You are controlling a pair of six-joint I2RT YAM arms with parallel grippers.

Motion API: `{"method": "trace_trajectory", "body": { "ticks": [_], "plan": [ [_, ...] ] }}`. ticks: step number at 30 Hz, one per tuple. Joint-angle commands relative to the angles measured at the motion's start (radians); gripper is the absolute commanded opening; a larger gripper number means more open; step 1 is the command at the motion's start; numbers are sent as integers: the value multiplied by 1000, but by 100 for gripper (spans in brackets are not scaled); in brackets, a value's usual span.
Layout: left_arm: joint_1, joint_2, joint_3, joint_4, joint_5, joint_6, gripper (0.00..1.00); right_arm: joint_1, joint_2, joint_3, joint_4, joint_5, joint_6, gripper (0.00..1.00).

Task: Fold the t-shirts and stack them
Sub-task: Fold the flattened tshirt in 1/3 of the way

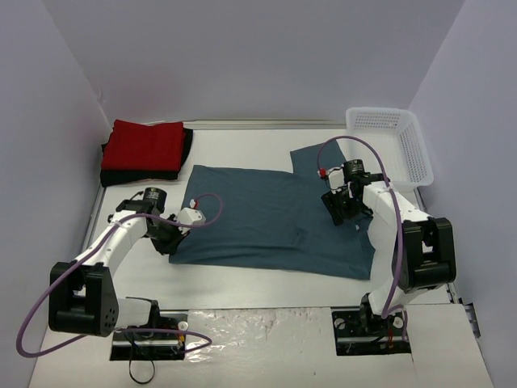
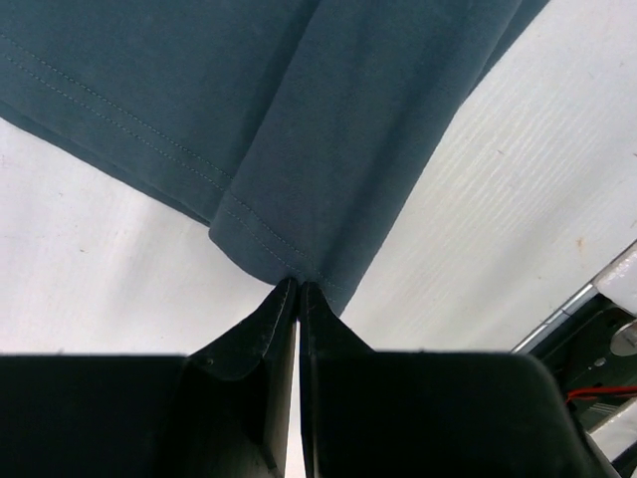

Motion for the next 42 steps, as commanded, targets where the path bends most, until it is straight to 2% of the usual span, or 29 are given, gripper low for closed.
{"method": "trace_trajectory", "body": {
  "ticks": [1, 17, 25, 28, 31, 35, 39, 42],
  "plan": [
    [1, -8, -13, 36, -26, -12, 2, 5, 20, -5, -14, 20, 3, 54],
    [-8, 8, -25, 259, -145, -156, 3, 5, 37, -4, -16, 26, 7, 54],
    [-26, 61, -22, 246, -185, -135, 23, 9, 37, -4, -14, 29, 8, 54],
    [-26, 50, -15, 243, -208, -141, 25, 18, 20, 10, -19, 43, 19, 53],
    [-26, 32, 21, 251, -251, -176, 27, 24, -8, 64, -34, 49, 19, 53],
    [-25, 58, 175, 230, -281, -249, 29, 22, 5, 182, -62, 75, 7, 53],
    [-20, 122, 287, 291, -265, -348, 29, 19, 102, 317, -57, 80, 3, 54],
    [-20, 249, 387, 328, -253, -397, 29, 21, 219, 447, -59, 75, 13, 52]
  ]
}}
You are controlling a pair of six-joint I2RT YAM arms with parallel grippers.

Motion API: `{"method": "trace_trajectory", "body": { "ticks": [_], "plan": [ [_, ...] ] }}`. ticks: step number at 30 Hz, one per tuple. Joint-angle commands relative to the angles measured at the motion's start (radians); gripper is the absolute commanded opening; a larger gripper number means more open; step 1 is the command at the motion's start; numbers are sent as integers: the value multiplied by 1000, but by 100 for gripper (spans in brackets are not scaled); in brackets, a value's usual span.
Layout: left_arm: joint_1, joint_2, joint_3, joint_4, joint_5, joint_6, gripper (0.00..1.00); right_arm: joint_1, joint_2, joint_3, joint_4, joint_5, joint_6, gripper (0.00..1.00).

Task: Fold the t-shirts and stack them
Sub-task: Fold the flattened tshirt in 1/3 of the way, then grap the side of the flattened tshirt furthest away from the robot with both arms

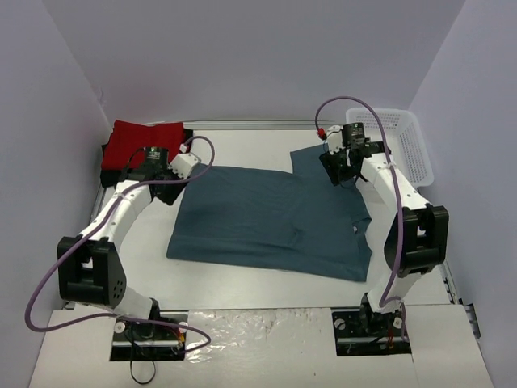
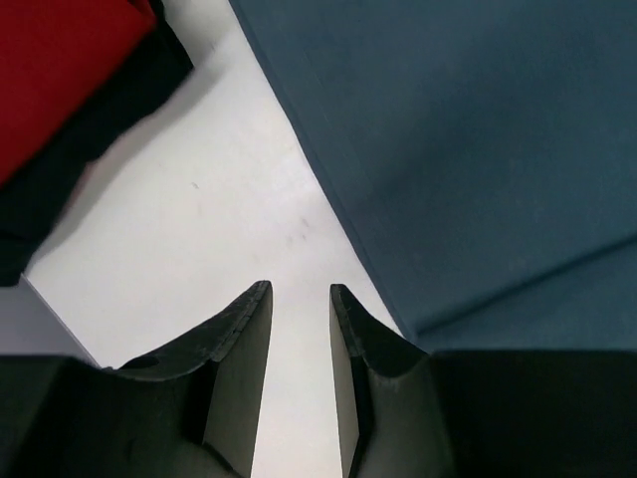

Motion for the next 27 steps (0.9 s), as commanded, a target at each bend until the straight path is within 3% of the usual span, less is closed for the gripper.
{"method": "trace_trajectory", "body": {
  "ticks": [1, 7, 15, 27],
  "plan": [
    [1, 122, 119, 45, 8, -98, 29, 3, 136, 113, -34, 19, 12, 50],
    [-2, 343, 331, 50, 82, -125, 29, 27, 354, 364, -100, 7, 9, 33],
    [1, 577, 550, 99, 120, -136, 29, 43, 382, 333, -111, -61, -17, 36],
    [9, 835, 831, 71, 65, -237, 32, 43, 391, 264, -113, -85, -31, 38]
  ]
}}
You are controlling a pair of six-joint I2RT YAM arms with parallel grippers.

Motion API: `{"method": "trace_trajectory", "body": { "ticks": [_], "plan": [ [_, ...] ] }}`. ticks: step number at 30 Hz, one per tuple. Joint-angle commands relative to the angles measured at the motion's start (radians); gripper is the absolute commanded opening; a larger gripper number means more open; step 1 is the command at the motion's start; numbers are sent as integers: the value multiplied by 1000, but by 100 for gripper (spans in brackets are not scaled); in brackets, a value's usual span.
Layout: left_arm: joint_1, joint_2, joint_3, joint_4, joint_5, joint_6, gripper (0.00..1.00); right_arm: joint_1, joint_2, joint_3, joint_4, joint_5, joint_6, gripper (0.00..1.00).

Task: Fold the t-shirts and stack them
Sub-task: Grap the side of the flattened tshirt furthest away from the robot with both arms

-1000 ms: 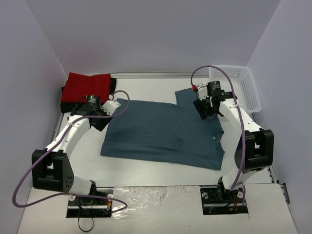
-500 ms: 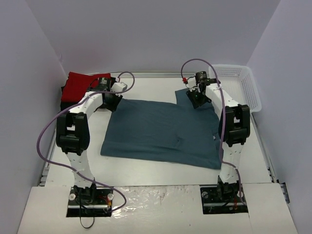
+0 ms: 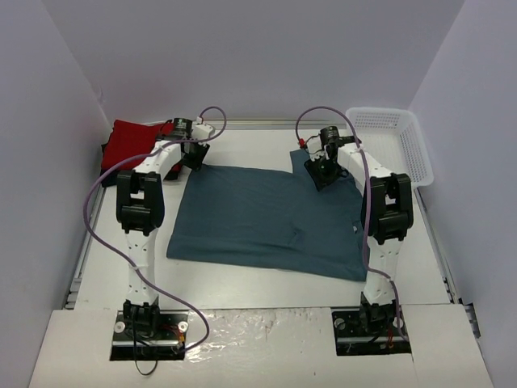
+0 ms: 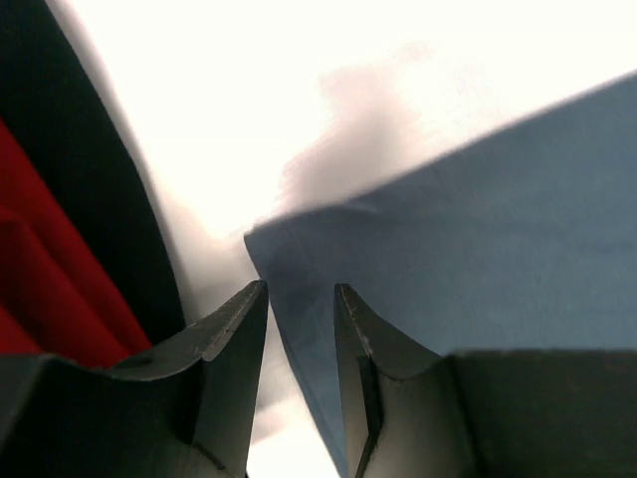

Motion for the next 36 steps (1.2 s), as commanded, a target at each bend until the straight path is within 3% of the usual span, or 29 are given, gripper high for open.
{"method": "trace_trajectory", "body": {
  "ticks": [1, 14, 23, 26, 27, 30, 36],
  "plan": [
    [14, 21, 80, -22, -5, -53, 33, 2, -23, -17, -40, -14, -17, 38],
    [32, 126, 195, -63, -4, -79, 36, 2, 11, -33, -46, 20, -33, 40],
    [31, 156, 210, -177, 146, -10, 35, 2, 6, -34, -54, 29, -38, 41],
    [28, 176, 215, -215, 159, 11, 30, 2, 3, -37, -54, 38, -41, 41],
    [26, 181, 216, -230, 159, 20, 19, 2, 3, -39, -54, 40, -41, 41],
    [25, 196, 213, -240, 133, 27, 3, 2, 2, -39, -57, 41, -44, 41],
    [25, 170, 167, -197, 67, 1, 2, 2, 5, -31, -55, 52, -43, 40]
  ]
}}
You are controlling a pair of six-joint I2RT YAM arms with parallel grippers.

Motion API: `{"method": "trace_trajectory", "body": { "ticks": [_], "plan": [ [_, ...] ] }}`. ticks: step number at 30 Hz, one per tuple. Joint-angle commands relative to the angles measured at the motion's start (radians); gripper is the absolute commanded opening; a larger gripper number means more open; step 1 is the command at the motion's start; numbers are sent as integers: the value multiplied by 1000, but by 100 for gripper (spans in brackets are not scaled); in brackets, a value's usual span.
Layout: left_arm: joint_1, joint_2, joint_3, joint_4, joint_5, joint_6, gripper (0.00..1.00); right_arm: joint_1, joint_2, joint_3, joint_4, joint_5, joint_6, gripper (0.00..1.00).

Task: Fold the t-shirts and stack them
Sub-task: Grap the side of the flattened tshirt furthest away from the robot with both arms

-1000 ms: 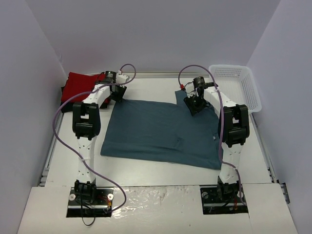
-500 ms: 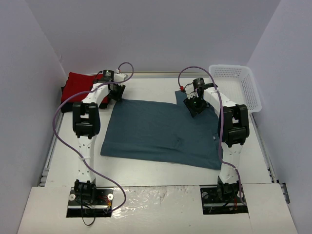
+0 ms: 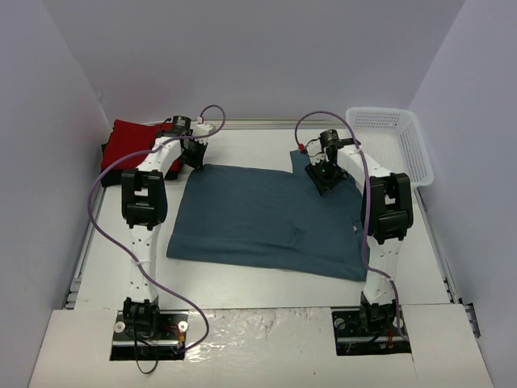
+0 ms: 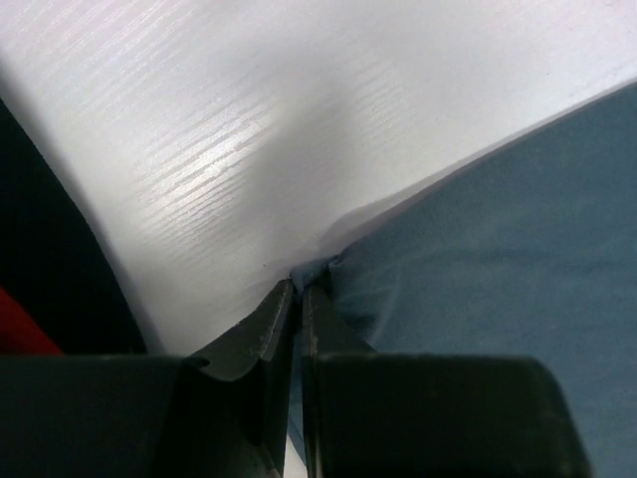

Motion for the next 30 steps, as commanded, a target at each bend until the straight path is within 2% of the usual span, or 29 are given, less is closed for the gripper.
{"method": "trace_trajectory", "body": {
  "ticks": [1, 6, 9, 13, 22, 25, 30],
  "plan": [
    [1, 7, -53, -37, -78, -11, 2, 1, -3, 4, -41, 24, -1, 38],
    [3, -140, -192, 122, -191, -101, 2, -2, -11, 65, -39, 38, 21, 35],
    [3, -233, -263, 162, -207, -143, 2, -3, 8, 147, -39, 52, 35, 36],
    [3, -333, -323, 173, -251, -163, 2, -16, 88, 312, -42, 68, 55, 39],
    [7, -421, -450, 164, -277, -103, 2, -28, 296, 593, -39, 47, 179, 41],
    [9, -447, -484, 162, -293, -91, 2, -26, 370, 682, -39, 88, 199, 46],
    [9, -517, -559, 171, -274, -72, 2, -28, 445, 812, -35, 104, 219, 47]
  ]
}}
